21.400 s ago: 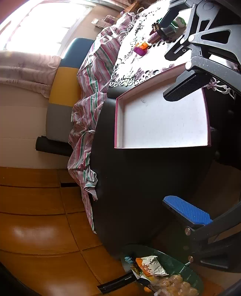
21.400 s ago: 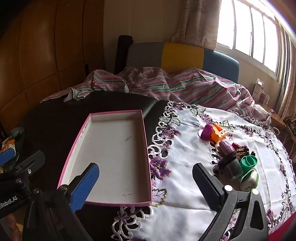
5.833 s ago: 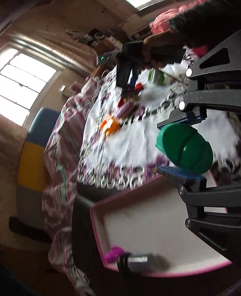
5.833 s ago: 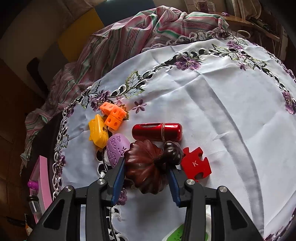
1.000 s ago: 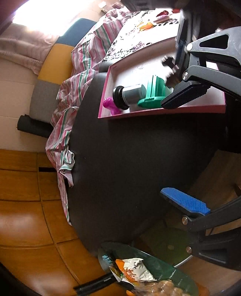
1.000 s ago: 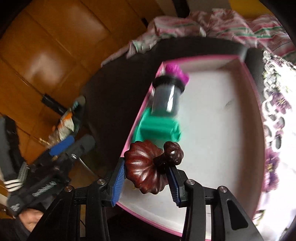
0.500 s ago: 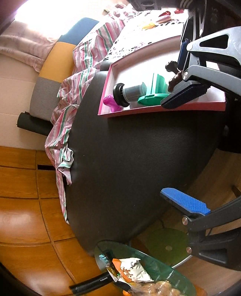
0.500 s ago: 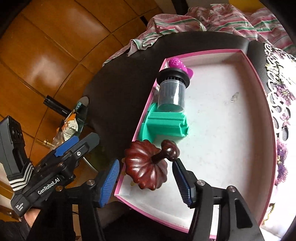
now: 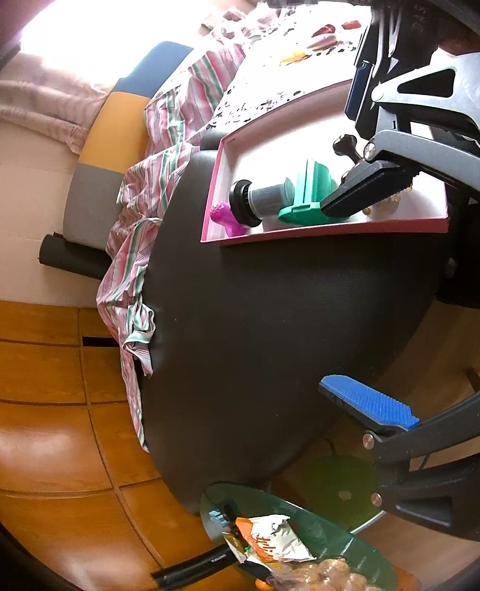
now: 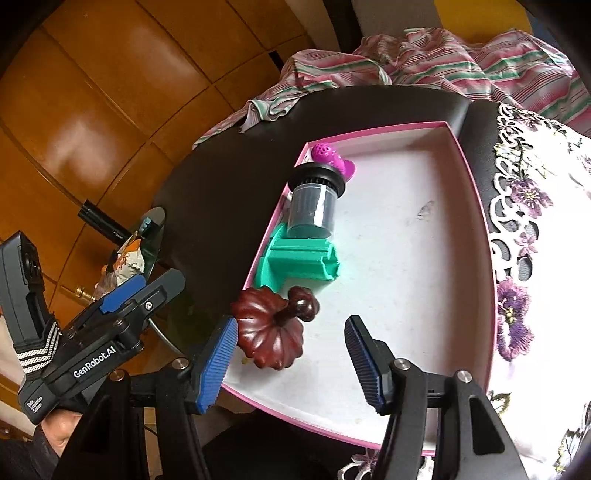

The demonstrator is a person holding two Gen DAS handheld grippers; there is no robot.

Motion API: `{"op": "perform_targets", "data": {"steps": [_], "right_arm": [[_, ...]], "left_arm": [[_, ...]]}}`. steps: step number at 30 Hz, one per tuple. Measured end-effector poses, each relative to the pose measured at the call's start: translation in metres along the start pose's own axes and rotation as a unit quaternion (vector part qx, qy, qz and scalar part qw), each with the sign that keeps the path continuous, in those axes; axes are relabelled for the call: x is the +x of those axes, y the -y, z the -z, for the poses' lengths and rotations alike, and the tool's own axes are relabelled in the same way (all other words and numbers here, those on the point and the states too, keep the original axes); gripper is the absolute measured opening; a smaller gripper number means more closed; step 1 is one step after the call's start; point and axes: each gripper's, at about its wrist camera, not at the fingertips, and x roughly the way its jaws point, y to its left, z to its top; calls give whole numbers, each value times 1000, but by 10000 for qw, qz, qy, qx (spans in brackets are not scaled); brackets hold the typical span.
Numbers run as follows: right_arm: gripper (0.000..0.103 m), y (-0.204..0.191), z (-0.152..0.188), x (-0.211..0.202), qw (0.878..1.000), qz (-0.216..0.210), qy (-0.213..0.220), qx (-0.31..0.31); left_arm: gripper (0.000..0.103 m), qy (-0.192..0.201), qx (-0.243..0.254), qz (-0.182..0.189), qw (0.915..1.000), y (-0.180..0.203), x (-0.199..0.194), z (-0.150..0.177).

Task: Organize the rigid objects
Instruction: 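Carry the brown toy into the tray and open the right gripper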

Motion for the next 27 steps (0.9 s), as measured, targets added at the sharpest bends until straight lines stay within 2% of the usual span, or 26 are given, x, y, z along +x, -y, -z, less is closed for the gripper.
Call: {"op": "perform_targets", "data": {"steps": [27], "right_arm": [[61, 13, 1, -28, 9988, 373, 308, -51]], "left_arm": [[88, 108, 489, 235, 9985, 35, -18, 0]]}}
